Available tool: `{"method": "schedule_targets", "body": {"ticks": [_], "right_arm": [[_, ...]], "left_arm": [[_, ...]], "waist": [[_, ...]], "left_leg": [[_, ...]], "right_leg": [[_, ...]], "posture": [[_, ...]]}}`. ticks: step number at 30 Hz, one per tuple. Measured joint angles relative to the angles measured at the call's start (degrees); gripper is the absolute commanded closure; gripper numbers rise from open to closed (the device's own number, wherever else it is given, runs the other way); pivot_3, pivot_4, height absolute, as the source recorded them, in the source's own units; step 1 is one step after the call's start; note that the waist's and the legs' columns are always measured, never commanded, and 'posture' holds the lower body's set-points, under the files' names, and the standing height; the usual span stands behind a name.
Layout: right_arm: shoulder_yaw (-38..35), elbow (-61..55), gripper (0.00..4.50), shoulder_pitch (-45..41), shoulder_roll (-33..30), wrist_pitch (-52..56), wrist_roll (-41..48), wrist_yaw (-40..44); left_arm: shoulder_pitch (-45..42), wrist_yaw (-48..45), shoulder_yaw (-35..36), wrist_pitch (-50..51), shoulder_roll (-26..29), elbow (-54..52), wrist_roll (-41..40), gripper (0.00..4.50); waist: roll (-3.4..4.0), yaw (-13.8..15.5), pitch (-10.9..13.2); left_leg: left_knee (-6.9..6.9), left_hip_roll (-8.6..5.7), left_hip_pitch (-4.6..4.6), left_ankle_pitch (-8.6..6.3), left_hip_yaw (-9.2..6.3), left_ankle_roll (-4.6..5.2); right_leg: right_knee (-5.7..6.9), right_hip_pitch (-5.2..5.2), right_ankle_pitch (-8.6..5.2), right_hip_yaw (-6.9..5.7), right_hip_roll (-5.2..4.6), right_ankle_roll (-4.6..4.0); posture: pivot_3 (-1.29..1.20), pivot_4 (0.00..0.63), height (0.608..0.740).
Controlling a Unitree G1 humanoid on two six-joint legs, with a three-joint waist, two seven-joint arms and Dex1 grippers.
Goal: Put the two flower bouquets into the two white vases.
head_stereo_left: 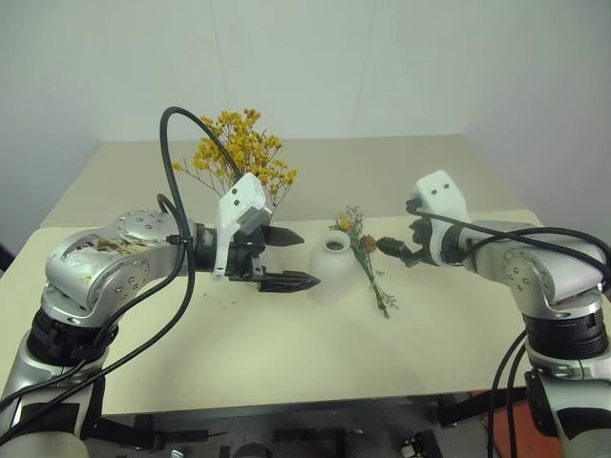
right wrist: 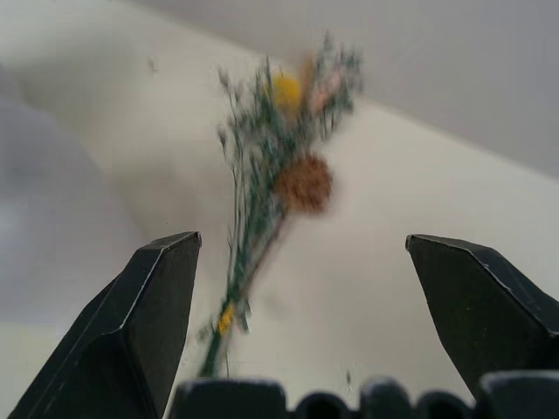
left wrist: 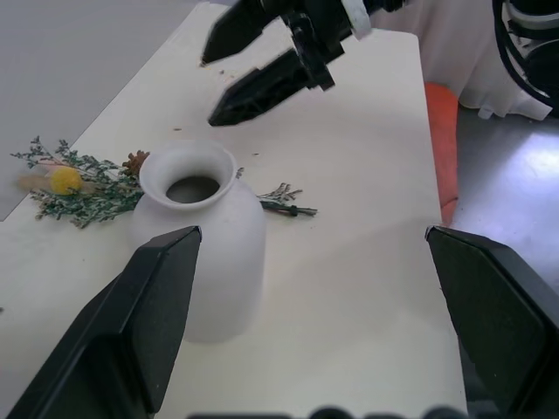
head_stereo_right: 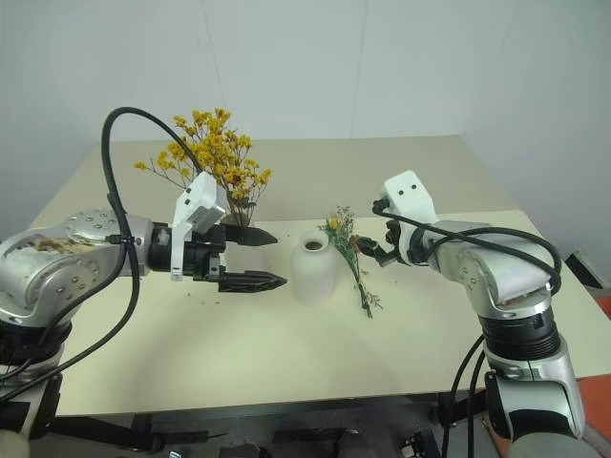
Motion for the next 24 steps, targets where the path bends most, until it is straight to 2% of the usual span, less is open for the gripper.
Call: {"method": "schedule_targets", "body": {"ticks": [9,16,19,24], "right_arm": [[6.70,4.88,0.04,0.37,2.82,0.64,-1.99,3.13],[12.30,8.62,0.04,0.69,5.50,-2.83,-5.57,4.16],[14.76,11.16,0.64,1.08,7.04,-5.62,-8.55,3.66],[15.94,12.66,2.32,1.62,8.19,-9.60,-11.91,3.57]], "left_arm": [[-2.10,0.96,-0.32,0.08,-2.27,1.75,2.78,0.00],[-2.09,1.16,-0.32,0.33,-2.56,1.33,3.00,0.00],[-2.09,1.32,-0.32,0.38,-2.66,0.73,2.99,0.00],[-2.08,1.65,-0.30,0.47,-2.66,0.61,2.94,0.00]], "waist": [[0.00,-0.11,0.00],[0.00,-0.13,0.00],[0.00,-0.09,0.00],[0.00,-0.05,0.00]], "left_leg": [[0.00,0.00,-0.01,0.00,-0.01,0.00],[0.00,0.01,0.00,0.00,-0.01,0.00],[0.01,0.00,0.00,0.00,-0.01,0.00],[0.03,0.00,0.04,0.00,-0.01,0.00]], "right_leg": [[0.00,-0.01,0.00,0.00,0.00,0.00],[0.01,-0.01,0.00,0.00,0.00,0.00],[0.01,-0.01,0.00,0.00,0.00,0.00],[0.06,0.02,0.00,0.00,0.00,0.00]], "posture": [[0.00,0.150,0.740],[0.00,0.150,0.740],[0.00,0.150,0.740],[0.00,0.150,0.740]]}}
